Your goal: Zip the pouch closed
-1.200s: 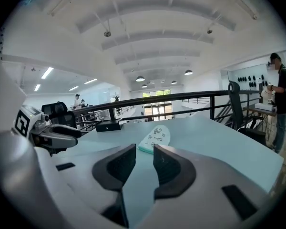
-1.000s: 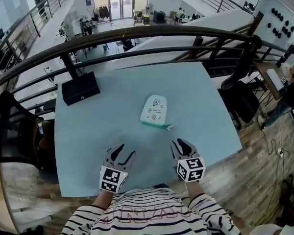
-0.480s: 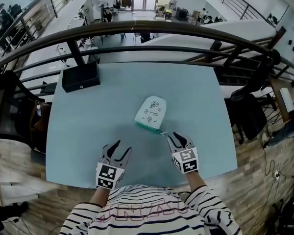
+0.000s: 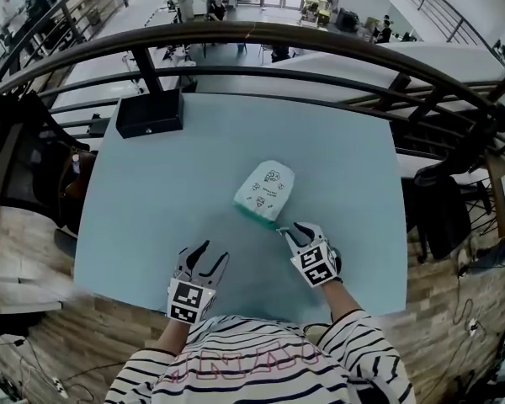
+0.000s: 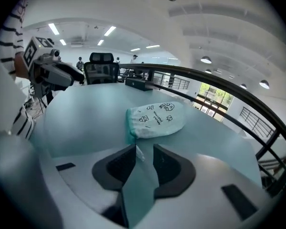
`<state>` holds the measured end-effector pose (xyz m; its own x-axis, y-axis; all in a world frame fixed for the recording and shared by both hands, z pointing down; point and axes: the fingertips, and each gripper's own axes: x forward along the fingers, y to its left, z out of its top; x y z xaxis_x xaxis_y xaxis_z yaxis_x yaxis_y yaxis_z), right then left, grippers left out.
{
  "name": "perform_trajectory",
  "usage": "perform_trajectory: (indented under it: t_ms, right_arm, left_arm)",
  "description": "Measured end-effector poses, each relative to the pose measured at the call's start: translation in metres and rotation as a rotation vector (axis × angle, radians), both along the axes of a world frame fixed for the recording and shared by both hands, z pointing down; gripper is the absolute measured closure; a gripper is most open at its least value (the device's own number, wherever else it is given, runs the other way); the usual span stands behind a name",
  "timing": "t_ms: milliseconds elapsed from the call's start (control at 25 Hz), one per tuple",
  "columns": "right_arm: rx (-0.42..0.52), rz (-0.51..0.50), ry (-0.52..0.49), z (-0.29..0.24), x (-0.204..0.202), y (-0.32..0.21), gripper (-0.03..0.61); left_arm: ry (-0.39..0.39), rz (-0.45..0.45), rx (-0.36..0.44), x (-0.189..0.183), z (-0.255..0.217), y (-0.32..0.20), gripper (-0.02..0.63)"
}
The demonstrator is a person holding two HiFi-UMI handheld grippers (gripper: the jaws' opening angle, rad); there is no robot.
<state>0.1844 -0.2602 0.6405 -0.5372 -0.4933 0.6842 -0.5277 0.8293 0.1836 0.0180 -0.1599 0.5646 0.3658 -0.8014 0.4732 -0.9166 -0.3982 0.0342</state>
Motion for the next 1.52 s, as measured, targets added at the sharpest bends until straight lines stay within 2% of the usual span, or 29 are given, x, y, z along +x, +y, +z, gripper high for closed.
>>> perform_trajectory:
  t_ms: [200,480,600,760,1040,1520]
  right_arm:
    - [0.003,-0.103,0.075,0.020,-0.003,-0.001,0.454]
    - [-0.016,-0.147,0.097,0.036,-0.009,0.004,0.470]
    - [-0.020,-0.148,0.097,0.036,-0.013,0.006,0.505]
    - [-0.040,-0.119,0.071,0.035,-0.018,0.010,0.532]
    - [-0.077,-0.057,-0.009,0.026,-0.028,0.023,0.541]
    - [-0.087,0.063,-0.130,-0.006,-0.075,0.048,0.541]
  left_arm:
    - [-0.011,-0.020,-0.021,0.006,0.008,0.005,0.422]
    - [-0.016,-0.012,-0.040,0.007,0.015,0.008,0.422]
    - [-0.017,0.003,-0.046,0.005,0.017,0.007,0.422]
    - [-0.010,0.030,-0.044,0.004,0.020,0.005,0.422]
    - [-0.012,0.101,-0.057,0.009,0.029,0.004,0.422]
    - [-0.056,0.320,-0.061,0.014,0.038,-0.006,0.422]
